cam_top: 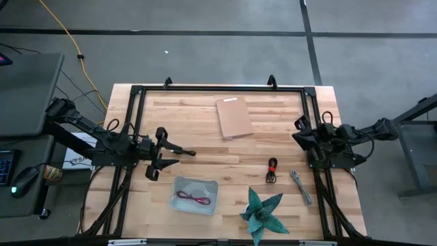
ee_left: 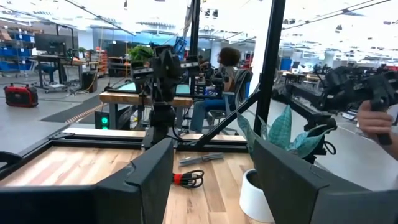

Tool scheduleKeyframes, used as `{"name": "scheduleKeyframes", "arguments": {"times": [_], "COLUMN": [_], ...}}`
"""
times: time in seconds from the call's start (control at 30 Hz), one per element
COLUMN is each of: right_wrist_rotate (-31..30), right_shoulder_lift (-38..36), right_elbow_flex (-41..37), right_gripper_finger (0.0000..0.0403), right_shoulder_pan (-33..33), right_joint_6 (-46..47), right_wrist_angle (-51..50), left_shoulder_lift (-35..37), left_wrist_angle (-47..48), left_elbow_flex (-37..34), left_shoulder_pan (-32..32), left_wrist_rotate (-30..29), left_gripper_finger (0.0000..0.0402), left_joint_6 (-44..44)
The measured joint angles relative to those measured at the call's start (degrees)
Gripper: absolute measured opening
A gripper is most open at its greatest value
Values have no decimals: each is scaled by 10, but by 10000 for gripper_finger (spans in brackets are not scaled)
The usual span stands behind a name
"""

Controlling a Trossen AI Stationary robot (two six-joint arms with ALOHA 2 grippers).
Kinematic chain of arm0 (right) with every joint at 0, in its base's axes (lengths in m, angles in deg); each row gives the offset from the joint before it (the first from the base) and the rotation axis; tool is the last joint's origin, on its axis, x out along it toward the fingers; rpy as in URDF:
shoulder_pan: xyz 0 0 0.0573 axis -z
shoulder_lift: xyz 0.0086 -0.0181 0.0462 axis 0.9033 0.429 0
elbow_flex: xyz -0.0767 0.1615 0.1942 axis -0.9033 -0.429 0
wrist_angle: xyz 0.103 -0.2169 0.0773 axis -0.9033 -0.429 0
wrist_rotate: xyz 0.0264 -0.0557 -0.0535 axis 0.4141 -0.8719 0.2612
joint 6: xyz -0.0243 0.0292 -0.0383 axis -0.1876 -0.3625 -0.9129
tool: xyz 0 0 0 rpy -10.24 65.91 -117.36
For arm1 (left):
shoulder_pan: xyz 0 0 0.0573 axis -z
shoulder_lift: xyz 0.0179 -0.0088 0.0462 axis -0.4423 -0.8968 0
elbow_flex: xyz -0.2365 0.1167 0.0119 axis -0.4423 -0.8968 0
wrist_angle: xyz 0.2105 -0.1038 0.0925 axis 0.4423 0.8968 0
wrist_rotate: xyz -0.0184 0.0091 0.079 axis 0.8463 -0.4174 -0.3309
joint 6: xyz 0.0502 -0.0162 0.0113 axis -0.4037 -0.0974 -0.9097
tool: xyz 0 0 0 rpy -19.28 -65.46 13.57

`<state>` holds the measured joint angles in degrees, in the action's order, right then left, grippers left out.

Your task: Pick and place USB-C Cables

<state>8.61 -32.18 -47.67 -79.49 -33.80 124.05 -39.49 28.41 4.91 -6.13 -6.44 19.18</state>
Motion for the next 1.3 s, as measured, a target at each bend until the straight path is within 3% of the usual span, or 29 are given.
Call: {"name": "scheduleKeyframes", "arguments": {"times": [0.17,0.33,0.5,0.7,0.9,1.3], "right_wrist_rotate": [-49,-116,-96,-74,-75,-47], "right_shoulder_lift": [118,211,314,432,533,690], "right_elbow_flex": [98,264,425,490,452,441], "right_gripper_finger": [30,107,170,187,188,188], "right_shoulder_pan": [0,0,-1,-37,-80,-152], "right_joint_6": [32,124,331,612,763,942], "right_wrist_angle": [-76,-375,-720,-976,-1000,-992], "left_shoulder_lift": [0,0,0,0,0,0], "left_wrist_angle": [0,0,0,0,0,0], "left_elbow_flex": [0,0,0,0,0,0], "left_shoulder_pan": [0,0,0,0,0,0], "left_wrist_rotate": [0,0,0,0,0,0], "left_gripper_finger": [204,203,205,203,204,203], "left_joint_6": [0,0,0,0,0,0]}}
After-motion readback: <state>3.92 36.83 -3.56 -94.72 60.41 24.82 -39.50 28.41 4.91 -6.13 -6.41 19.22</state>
